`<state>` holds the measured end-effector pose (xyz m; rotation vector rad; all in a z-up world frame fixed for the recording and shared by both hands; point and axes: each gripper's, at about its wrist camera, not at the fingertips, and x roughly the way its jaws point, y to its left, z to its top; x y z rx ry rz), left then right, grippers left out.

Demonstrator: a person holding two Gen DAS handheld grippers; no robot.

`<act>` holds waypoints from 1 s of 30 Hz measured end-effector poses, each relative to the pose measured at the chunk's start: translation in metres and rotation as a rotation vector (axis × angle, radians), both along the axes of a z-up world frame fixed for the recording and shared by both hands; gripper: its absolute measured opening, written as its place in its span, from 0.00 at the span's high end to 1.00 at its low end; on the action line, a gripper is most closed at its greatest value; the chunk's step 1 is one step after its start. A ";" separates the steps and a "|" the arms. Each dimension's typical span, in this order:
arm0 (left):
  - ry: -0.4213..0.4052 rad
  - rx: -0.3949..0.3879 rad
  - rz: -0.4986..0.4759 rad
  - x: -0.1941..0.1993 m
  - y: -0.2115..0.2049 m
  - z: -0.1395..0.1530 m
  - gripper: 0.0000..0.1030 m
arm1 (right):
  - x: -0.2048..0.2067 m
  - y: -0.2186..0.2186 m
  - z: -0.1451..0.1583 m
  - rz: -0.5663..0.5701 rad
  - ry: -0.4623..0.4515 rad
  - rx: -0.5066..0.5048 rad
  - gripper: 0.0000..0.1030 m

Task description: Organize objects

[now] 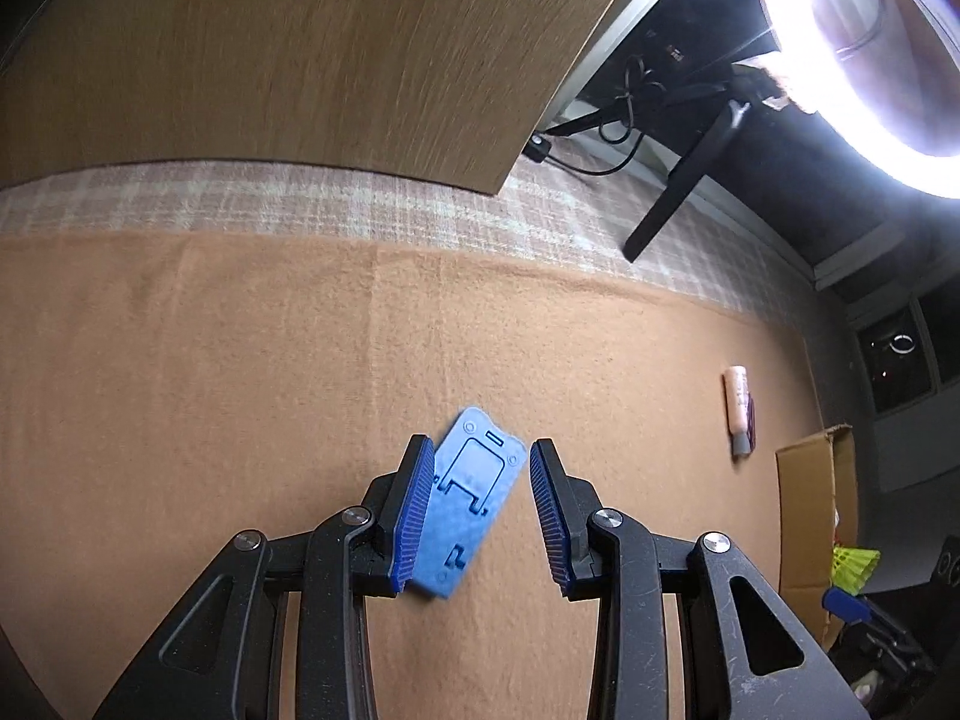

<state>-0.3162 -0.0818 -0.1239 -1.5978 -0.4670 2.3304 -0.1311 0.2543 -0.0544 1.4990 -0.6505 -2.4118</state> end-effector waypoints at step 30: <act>-0.007 -0.093 -0.085 0.022 0.034 -0.018 0.76 | 0.013 0.010 -0.008 0.008 -0.027 -0.021 0.46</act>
